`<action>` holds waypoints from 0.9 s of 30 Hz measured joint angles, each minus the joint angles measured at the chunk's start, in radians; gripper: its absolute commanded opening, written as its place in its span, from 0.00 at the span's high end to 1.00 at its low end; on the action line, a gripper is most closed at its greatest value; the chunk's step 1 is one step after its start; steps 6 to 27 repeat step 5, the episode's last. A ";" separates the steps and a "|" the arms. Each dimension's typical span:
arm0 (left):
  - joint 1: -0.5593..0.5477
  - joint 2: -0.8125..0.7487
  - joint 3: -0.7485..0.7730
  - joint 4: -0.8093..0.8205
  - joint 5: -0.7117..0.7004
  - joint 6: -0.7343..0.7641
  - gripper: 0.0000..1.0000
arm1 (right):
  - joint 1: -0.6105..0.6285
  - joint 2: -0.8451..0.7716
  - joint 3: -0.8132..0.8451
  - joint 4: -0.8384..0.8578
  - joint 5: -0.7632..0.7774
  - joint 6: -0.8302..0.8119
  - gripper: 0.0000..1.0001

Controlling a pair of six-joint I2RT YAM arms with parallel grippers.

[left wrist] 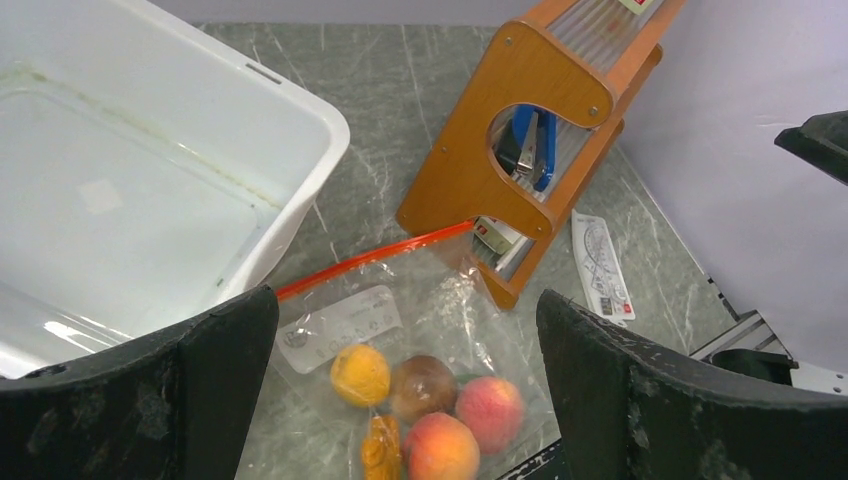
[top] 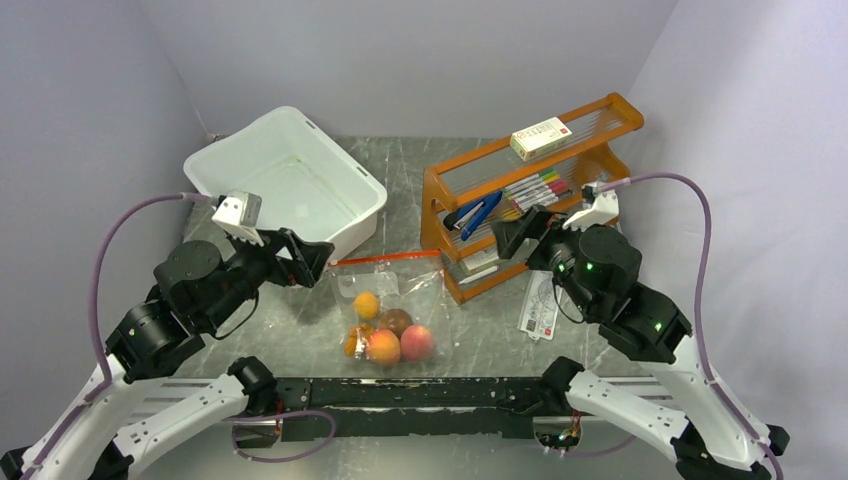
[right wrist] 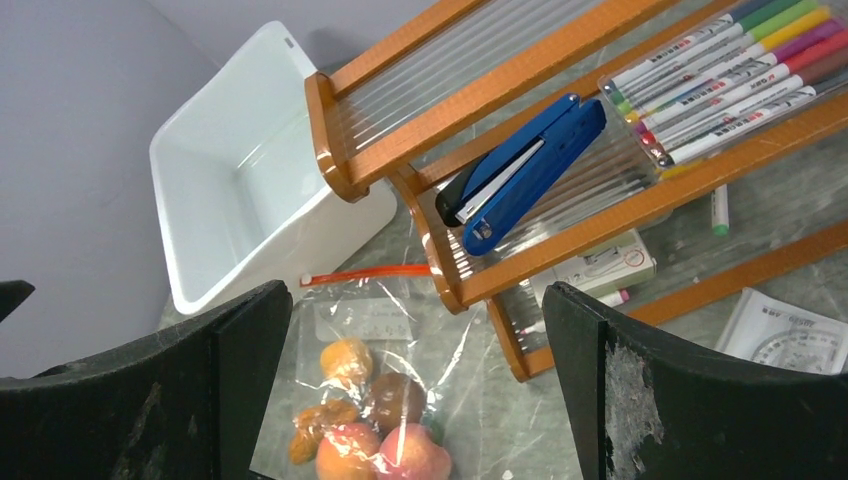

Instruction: Place the food in the zip-top bag and seal the zipper

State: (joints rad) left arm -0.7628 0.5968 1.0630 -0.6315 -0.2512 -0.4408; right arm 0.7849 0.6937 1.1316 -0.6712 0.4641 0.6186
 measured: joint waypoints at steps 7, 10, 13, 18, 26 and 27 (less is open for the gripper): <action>0.000 -0.002 -0.014 0.000 0.000 -0.010 0.01 | 0.000 0.005 0.000 -0.011 0.001 0.017 0.00; 0.000 -0.002 -0.014 0.000 0.000 -0.010 0.01 | 0.000 0.005 0.000 -0.011 0.001 0.017 0.00; 0.000 -0.002 -0.014 0.000 0.000 -0.010 0.01 | 0.000 0.005 0.000 -0.011 0.001 0.017 0.00; 0.000 -0.002 -0.014 0.000 0.000 -0.010 0.01 | 0.000 0.005 0.000 -0.011 0.001 0.017 0.00; 0.000 -0.002 -0.014 0.000 0.000 -0.010 0.01 | 0.000 0.005 0.000 -0.011 0.001 0.017 0.00; 0.000 -0.002 -0.014 0.000 0.000 -0.010 0.01 | 0.000 0.005 0.000 -0.011 0.001 0.017 0.00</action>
